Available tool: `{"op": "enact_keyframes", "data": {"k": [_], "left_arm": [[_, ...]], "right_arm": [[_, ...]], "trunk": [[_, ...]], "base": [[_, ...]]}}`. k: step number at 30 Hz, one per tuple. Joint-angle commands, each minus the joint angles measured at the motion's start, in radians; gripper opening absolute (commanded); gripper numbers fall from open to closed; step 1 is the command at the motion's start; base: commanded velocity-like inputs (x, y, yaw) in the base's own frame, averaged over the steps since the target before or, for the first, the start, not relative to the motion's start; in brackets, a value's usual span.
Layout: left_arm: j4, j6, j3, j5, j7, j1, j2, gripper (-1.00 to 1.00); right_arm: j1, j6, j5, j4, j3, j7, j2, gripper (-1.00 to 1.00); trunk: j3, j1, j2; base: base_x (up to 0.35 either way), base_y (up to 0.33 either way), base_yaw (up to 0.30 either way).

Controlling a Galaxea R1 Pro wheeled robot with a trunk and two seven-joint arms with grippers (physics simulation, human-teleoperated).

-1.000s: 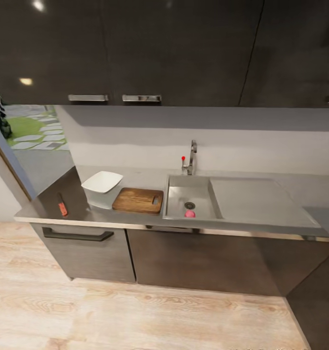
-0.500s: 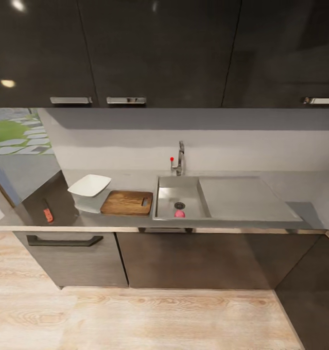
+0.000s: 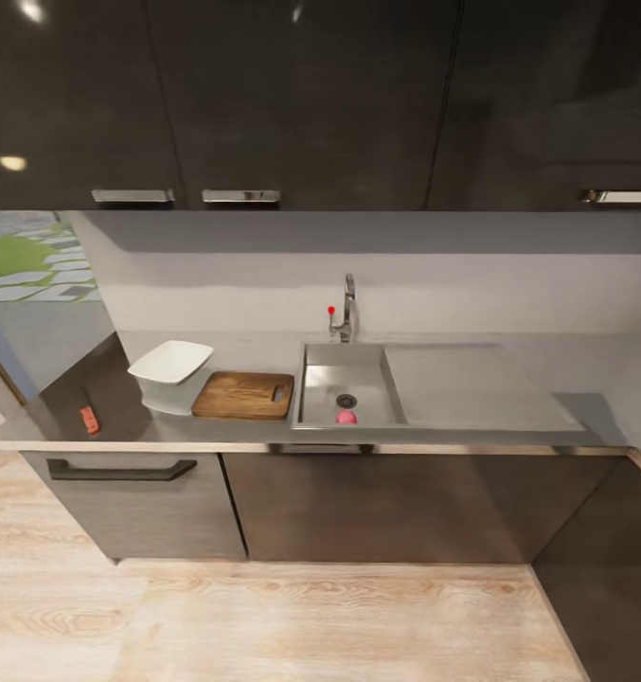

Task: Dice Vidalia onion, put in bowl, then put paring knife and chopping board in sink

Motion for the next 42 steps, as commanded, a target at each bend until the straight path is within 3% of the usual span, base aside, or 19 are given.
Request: {"op": "enact_keyframes", "data": {"k": [1, 12, 22, 27, 29, 32, 33, 35, 37, 38, 39, 40, 42], "left_arm": [[-0.002, -0.001, 0.001, 0.001, -0.001, 0.001, 0.0, 1.0], [-0.002, -0.001, 0.001, 0.001, -0.001, 0.001, 0.0, 1.0], [0.011, 0.002, 0.002, 0.002, 0.0, 0.001, -0.002, 1.0], [0.004, 0.041, 0.003, -0.001, 0.007, -0.023, -0.02, 1.0], [-0.046, 0.178, 0.001, -0.007, 0.014, -0.074, -0.047, 1.0], [-0.172, 0.449, -0.005, -0.01, 0.015, -0.131, -0.069, 1.0], [-0.201, 0.494, -0.007, -0.01, 0.016, -0.137, -0.071, 1.0], [-0.416, 0.734, -0.055, -0.009, 0.016, -0.156, -0.078, 1.0], [-0.57, 0.888, -0.111, -0.008, 0.016, -0.159, -0.079, 1.0], [-0.607, 0.927, -0.123, -0.008, 0.016, -0.16, -0.08, 1.0], [-0.754, 1.068, -0.154, -0.008, 0.017, -0.163, -0.081, 1.0], [-0.789, 1.1, -0.158, -0.008, 0.017, -0.165, -0.082, 1.0], [-0.943, 1.237, -0.17, -0.007, 0.016, -0.185, -0.083, 1.0]], "right_arm": [[0.0, -0.001, -0.008, -0.002, 0.008, -0.006, -0.001, 1.0], [0.0, -0.001, -0.006, -0.002, 0.008, -0.005, -0.003, 1.0], [0.0, -0.001, 0.001, 0.0, 0.01, -0.003, -0.003, 1.0], [0.0, -0.001, 0.0, 0.0, 0.01, -0.003, -0.003, 1.0], [0.0, -0.001, 0.001, 0.0, 0.01, -0.003, -0.003, 1.0], [0.0, -0.002, 0.0, 0.0, 0.01, -0.003, -0.003, 1.0], [0.0, -0.002, 0.0, -0.001, 0.01, -0.003, -0.003, 1.0], [0.0, -0.003, 0.0, -0.001, 0.01, -0.004, -0.003, 1.0], [0.0, -0.002, 0.0, -0.001, 0.01, -0.004, -0.003, 1.0], [0.0, -0.002, 0.0, -0.002, 0.01, -0.004, -0.003, 1.0], [0.0, -0.002, -0.001, -0.001, 0.01, -0.004, -0.003, 1.0], [0.0, -0.002, -0.001, -0.001, 0.01, -0.004, -0.003, 1.0], [0.0, -0.002, -0.001, -0.001, 0.01, -0.004, -0.003, 1.0]], "trunk": [[-0.001, 0.001, -0.002], [0.001, 0.001, -0.002], [0.001, 0.001, -0.002], [0.001, 0.001, -0.002], [0.001, 0.001, -0.002], [0.001, 0.001, -0.002], [0.001, 0.001, -0.002], [0.001, 0.001, -0.002], [0.001, 0.001, -0.002], [0.001, 0.001, -0.002], [0.001, 0.001, -0.002], [0.001, 0.001, -0.002], [0.001, 0.001, -0.002]], "base": [[0.0, -0.236, -0.097], [0.0, -0.28, -0.052], [0.0, -0.024, 0.0], [0.0, 0.0, 0.0], [0.0, 0.0, 0.0], [0.0, 0.0, 0.0], [0.0, 0.0, 0.0], [0.0, 0.0, 0.0], [0.0, 0.0, 0.0], [0.0, 0.0, 0.0], [0.0, 0.0, 0.0], [0.0, 0.0, 0.0], [0.0, 0.0, 0.0]]}}
